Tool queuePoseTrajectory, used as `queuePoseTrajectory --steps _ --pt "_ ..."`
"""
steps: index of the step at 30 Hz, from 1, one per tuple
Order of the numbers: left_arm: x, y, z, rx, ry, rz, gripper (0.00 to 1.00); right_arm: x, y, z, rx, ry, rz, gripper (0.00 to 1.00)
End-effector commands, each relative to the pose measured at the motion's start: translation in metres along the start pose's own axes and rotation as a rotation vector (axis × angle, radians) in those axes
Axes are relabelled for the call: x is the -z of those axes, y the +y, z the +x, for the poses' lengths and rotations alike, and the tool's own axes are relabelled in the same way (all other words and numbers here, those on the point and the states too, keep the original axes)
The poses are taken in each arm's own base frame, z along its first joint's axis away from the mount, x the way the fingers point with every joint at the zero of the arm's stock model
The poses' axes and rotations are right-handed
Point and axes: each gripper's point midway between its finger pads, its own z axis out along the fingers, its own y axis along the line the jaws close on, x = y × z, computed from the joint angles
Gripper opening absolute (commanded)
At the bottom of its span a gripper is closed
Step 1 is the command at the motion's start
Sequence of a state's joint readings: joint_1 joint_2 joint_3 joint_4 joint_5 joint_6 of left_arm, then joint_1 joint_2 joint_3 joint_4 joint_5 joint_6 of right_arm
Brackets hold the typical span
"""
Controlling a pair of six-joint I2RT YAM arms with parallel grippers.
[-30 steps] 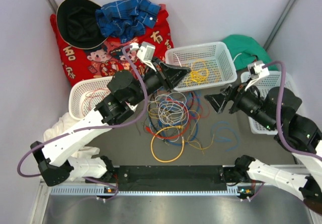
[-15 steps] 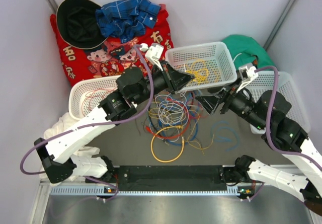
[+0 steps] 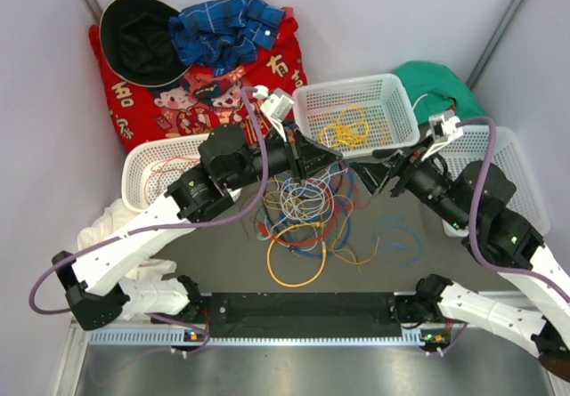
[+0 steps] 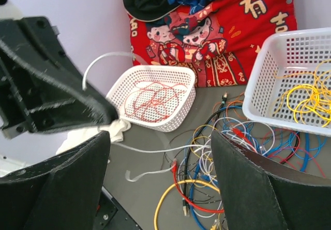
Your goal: Untangle the cables
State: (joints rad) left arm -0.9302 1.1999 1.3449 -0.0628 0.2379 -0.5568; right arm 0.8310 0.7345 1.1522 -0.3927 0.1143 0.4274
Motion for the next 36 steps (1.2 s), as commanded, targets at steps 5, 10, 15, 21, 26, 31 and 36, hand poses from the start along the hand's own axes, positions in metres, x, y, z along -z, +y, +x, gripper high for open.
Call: queuePoseTrajectory --steps 5,10,15,21,26,31,36 --pt "0.028 -0.043 0.016 -0.245 0.117 0.265 0.00 -0.004 0.014 -0.007 -0.135 0.014 -0.021 0.84" --pt "0.040 -0.011 0.026 -0.389 0.135 0.141 0.00 -0.012 0.042 0.001 -0.325 0.150 -0.101 0.88" --pt "0.054 0.011 0.036 -0.452 0.115 0.056 0.00 -0.013 0.057 -0.001 -0.418 0.196 -0.179 0.89" --pt "0.056 0.015 0.044 -0.434 0.114 0.055 0.00 -0.031 0.069 0.010 -0.501 0.259 -0.270 0.88" --pt "0.057 0.019 0.047 -0.444 0.117 0.043 0.00 -0.039 0.087 0.014 -0.553 0.312 -0.377 0.85" --pt "0.055 0.020 0.048 -0.446 0.121 0.042 0.00 -0.046 0.089 0.021 -0.564 0.355 -0.379 0.84" --pt "0.052 0.020 0.052 -0.431 0.123 0.059 0.00 -0.051 0.087 0.024 -0.554 0.360 -0.374 0.77"
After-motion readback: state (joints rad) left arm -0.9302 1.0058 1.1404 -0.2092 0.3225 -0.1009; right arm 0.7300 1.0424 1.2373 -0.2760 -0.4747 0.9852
